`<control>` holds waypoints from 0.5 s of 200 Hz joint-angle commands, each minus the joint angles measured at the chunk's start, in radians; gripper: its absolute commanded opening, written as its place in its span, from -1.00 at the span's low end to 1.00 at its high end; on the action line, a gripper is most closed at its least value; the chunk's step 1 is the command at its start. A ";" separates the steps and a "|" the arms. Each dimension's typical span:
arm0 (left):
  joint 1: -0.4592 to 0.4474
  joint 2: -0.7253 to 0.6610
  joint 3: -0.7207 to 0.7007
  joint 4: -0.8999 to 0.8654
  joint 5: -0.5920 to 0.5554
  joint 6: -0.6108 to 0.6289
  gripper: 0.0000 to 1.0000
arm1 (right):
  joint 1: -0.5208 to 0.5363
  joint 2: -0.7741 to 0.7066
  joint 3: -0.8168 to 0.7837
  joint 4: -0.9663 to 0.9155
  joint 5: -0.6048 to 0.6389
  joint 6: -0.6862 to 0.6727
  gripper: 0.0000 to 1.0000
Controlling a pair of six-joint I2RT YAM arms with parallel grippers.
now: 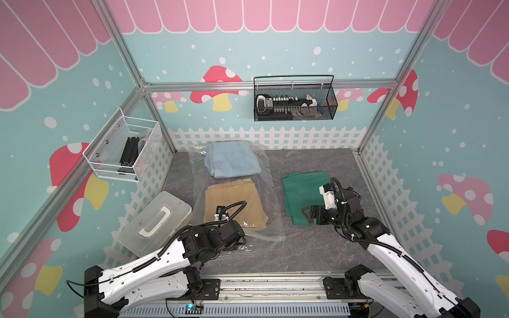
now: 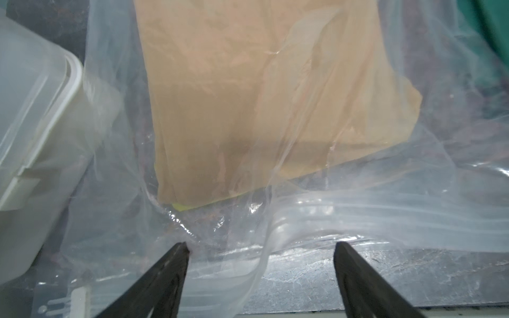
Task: Take the trousers out of the vacuum bag
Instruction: Open the vacuum bag at the center of the board.
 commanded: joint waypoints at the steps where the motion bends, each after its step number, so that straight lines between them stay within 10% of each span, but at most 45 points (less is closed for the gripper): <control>1: -0.005 -0.007 -0.020 -0.029 -0.021 -0.086 0.56 | 0.009 -0.015 -0.023 -0.004 -0.038 0.001 0.92; 100: 0.064 0.041 -0.043 0.066 0.007 0.014 -0.15 | 0.146 -0.009 -0.042 0.130 -0.106 0.098 0.88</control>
